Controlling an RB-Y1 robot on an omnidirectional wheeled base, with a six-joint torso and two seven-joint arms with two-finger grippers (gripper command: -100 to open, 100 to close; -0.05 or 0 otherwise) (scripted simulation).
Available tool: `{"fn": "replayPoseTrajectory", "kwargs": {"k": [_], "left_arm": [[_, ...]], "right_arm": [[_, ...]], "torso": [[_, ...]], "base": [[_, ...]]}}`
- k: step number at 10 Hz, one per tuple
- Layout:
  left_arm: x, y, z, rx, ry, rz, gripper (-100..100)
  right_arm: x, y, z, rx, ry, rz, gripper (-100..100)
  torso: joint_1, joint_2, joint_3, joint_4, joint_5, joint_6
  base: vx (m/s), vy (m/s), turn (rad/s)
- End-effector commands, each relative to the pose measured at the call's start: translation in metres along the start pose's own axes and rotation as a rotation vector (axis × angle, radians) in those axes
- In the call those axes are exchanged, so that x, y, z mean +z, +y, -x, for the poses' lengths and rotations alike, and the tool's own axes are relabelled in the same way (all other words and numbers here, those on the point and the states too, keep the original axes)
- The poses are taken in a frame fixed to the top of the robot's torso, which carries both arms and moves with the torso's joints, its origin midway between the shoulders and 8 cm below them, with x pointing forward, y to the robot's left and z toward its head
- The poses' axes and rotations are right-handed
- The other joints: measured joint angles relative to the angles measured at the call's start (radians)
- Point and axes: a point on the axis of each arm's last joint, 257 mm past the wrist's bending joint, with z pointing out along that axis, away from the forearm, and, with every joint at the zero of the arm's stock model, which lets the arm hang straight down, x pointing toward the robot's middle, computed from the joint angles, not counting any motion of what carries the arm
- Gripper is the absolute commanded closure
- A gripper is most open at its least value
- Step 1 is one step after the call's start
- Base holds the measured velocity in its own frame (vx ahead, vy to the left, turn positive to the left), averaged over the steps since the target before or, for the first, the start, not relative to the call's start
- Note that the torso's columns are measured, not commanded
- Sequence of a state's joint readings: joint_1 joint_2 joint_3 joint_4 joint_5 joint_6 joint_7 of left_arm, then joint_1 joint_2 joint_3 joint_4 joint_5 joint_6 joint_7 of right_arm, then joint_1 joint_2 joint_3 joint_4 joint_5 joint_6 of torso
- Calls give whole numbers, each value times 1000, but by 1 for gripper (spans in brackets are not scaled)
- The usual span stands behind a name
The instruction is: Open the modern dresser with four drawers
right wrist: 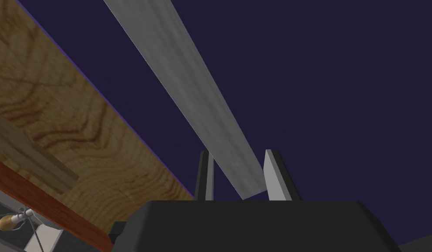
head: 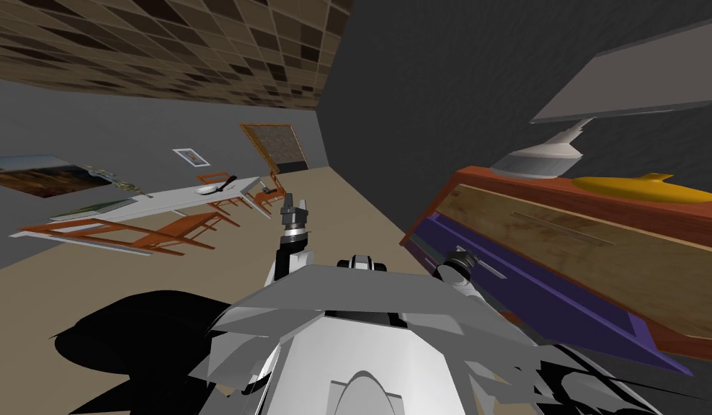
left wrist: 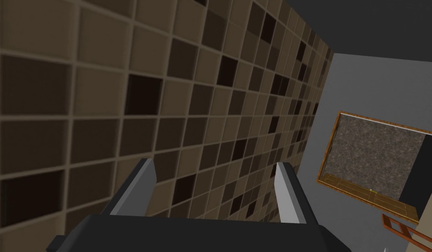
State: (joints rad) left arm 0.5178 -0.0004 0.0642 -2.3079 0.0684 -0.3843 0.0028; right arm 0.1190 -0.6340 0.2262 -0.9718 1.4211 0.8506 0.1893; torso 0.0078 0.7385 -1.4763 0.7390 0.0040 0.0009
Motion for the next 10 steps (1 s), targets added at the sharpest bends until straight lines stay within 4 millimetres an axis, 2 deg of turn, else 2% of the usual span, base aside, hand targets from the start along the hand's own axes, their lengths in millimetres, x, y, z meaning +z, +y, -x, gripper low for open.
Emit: {"fn": "replayPoseTrajectory", "kwargs": {"k": [1,4,7,8,9,10], "left_arm": [[0,0,0,0,0,0,0],[0,0,0,0,0,0,0],[0,0,0,0,0,0,0],[0,0,0,0,0,0,0],[0,0,0,0,0,0,0],[0,0,0,0,0,0,0]], "right_arm": [[12,-11,1,-3,1,1,-100],[36,-31,5,-1,2,6,-100],[58,-53,11,5,-1,10,-100],[50,-42,8,-1,5,22,-100],[50,-40,6,-2,7,29,0],[48,-37,5,-3,9,34,0]], "torso": [[1,1,1,1,0,-2],[-13,-3,-1,-1,-5,-1],[-1,3,2,3,3,0],[1,5,2,4,5,-1],[0,4,2,3,4,-1],[-2,3,2,3,3,-1]], "base": [[-54,143,-27],[-21,44,1],[-31,76,-9],[-13,28,-2],[0,0,0],[0,0,0]]}}
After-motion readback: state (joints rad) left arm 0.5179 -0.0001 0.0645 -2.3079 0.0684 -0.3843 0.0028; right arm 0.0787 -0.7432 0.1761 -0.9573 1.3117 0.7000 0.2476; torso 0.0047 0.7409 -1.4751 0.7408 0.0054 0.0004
